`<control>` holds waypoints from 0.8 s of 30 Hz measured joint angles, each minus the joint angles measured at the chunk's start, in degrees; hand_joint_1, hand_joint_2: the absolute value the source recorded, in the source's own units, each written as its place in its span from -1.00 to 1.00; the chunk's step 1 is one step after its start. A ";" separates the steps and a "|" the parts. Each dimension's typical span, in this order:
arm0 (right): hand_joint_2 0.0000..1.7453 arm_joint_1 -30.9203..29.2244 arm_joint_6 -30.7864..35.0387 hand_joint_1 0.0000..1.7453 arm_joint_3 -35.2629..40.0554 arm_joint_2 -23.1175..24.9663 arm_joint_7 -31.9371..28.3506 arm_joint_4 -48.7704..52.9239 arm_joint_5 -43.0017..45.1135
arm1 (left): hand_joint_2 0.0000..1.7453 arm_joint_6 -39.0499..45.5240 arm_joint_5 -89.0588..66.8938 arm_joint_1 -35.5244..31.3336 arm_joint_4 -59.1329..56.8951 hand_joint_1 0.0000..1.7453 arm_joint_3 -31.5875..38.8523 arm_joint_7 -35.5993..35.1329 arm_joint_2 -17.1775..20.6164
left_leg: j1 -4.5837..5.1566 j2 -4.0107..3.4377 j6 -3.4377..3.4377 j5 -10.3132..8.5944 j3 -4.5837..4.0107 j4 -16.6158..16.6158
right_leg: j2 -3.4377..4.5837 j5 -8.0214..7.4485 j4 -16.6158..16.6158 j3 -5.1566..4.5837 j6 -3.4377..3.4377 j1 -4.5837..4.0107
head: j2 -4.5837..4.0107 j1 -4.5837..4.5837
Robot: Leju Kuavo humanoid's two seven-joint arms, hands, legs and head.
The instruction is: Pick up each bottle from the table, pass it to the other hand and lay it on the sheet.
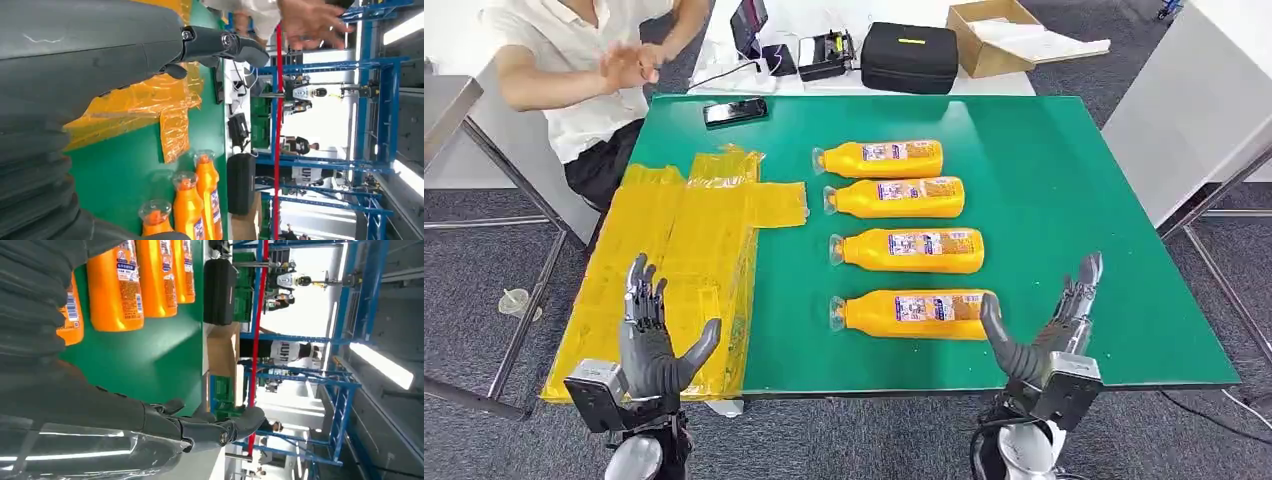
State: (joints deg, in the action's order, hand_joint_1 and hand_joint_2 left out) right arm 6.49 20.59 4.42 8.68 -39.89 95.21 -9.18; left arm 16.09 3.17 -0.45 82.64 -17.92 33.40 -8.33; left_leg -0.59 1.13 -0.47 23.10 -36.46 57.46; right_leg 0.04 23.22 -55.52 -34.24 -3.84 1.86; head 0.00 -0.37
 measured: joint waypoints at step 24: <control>1.00 1.55 2.47 -1.00 1.40 -1.51 0.04 0.26 -9.72 | 1.00 -0.66 -2.80 1.86 1.29 -1.00 -0.09 -0.33 -0.61 | 0.00 0.00 0.01 0.02 0.00 0.00 | 0.00 0.00 0.00 -0.02 0.00 0.00 | 0.00 0.00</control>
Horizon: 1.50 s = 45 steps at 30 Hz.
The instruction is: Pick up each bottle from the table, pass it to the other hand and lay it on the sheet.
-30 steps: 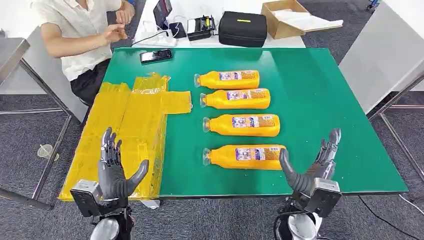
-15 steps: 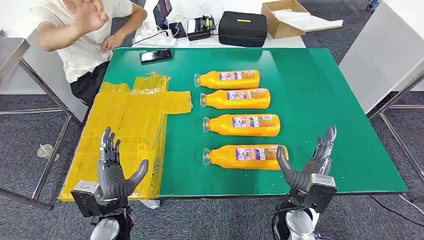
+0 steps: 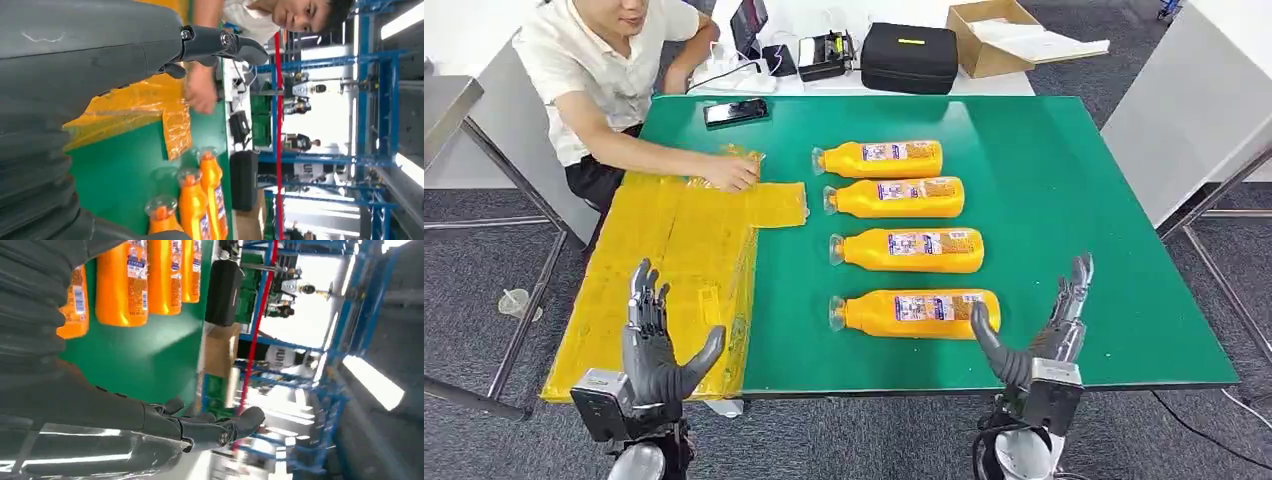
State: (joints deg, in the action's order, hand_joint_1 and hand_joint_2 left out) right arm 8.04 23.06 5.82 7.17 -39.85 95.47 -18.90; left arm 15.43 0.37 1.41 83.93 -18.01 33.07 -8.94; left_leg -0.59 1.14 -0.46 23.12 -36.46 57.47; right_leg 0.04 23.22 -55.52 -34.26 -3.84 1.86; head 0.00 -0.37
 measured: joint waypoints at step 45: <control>1.00 -5.26 -2.96 -1.00 8.83 -27.73 22.82 -17.35 -37.51 | 1.00 -3.60 0.48 -1.70 -2.95 -1.00 0.83 -2.64 -1.29 | 0.10 0.04 -0.04 -0.01 -0.04 0.03 | -0.02 -0.02 0.01 0.03 -0.04 0.04 | 0.00 -0.02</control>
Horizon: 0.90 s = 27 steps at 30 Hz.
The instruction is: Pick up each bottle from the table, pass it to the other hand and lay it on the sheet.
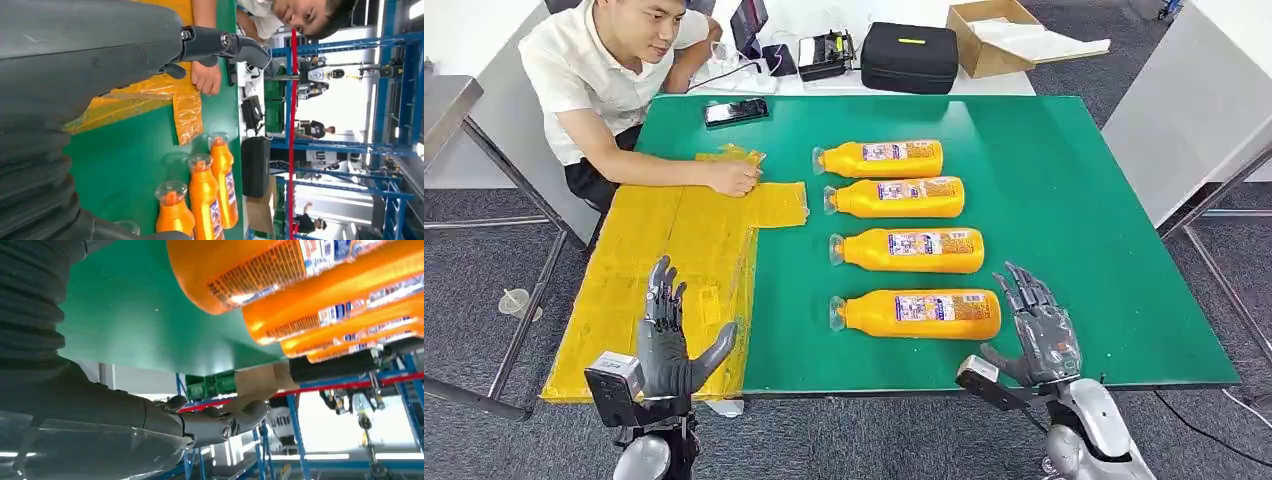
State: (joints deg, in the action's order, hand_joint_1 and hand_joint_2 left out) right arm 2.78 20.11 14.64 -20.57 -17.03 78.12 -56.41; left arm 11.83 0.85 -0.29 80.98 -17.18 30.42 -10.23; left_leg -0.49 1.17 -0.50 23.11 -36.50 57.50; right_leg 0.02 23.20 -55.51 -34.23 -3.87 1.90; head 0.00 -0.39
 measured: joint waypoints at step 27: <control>1.00 -10.07 -8.54 -1.00 4.54 1.46 -6.75 -14.91 7.28 | 1.00 -1.51 1.14 -2.24 -2.45 -1.00 -3.41 -0.28 -0.46 | 0.00 0.00 -0.01 -0.01 -0.01 0.00 | 0.00 -0.01 0.00 0.00 -0.01 0.00 | 0.00 0.00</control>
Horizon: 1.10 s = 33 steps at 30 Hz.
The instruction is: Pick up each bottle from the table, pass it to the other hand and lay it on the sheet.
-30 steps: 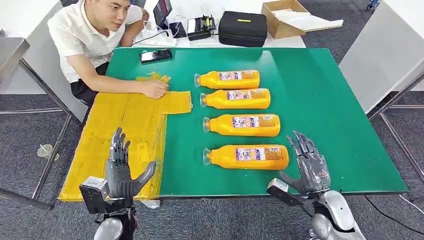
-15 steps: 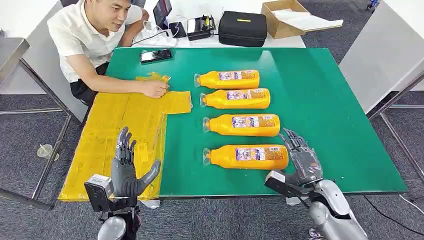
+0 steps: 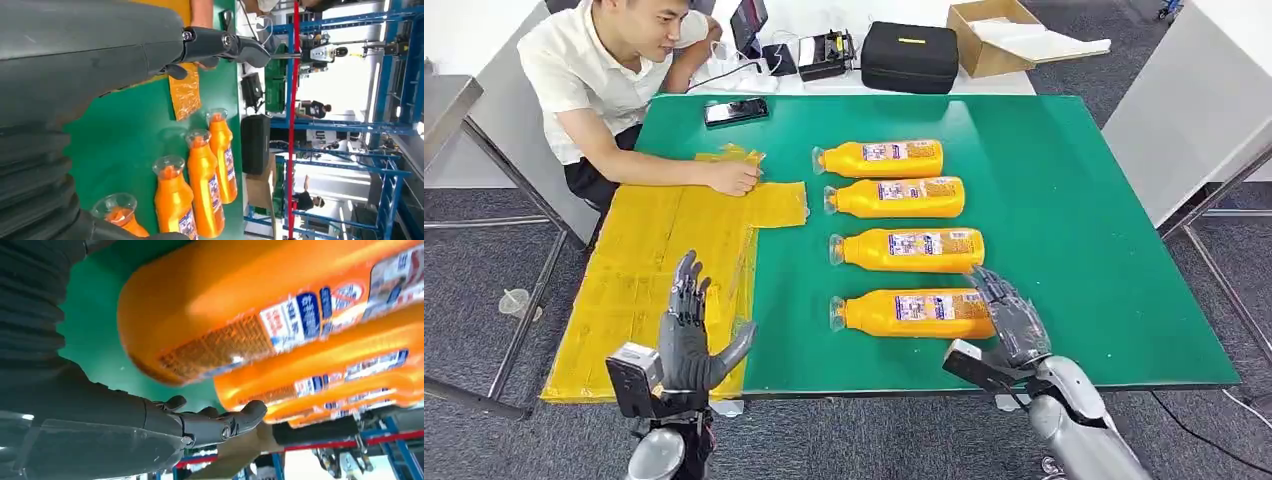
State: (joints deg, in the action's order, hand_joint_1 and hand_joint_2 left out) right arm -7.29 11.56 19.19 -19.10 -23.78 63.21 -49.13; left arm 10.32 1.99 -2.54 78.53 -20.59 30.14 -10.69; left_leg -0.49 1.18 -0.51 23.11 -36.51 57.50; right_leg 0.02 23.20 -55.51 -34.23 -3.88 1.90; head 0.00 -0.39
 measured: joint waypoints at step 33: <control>1.00 -10.76 -13.36 1.00 6.71 -2.34 -1.90 -11.22 6.03 | 1.00 -1.14 2.36 -2.41 -2.86 -1.00 -0.94 0.72 -0.61 | 0.00 -0.02 -0.01 -0.02 0.05 0.02 | 0.01 -0.03 0.00 0.03 -0.02 0.00 | 0.00 0.00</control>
State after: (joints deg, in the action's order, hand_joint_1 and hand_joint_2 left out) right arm -18.05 -1.79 25.90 -21.44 -25.68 52.00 -43.10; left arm 9.18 4.35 -4.95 75.67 -21.53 30.86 -11.30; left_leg -0.49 1.15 -0.52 23.08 -36.46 57.52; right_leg 0.04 23.17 -55.51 -34.20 -3.90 1.90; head 0.00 -0.39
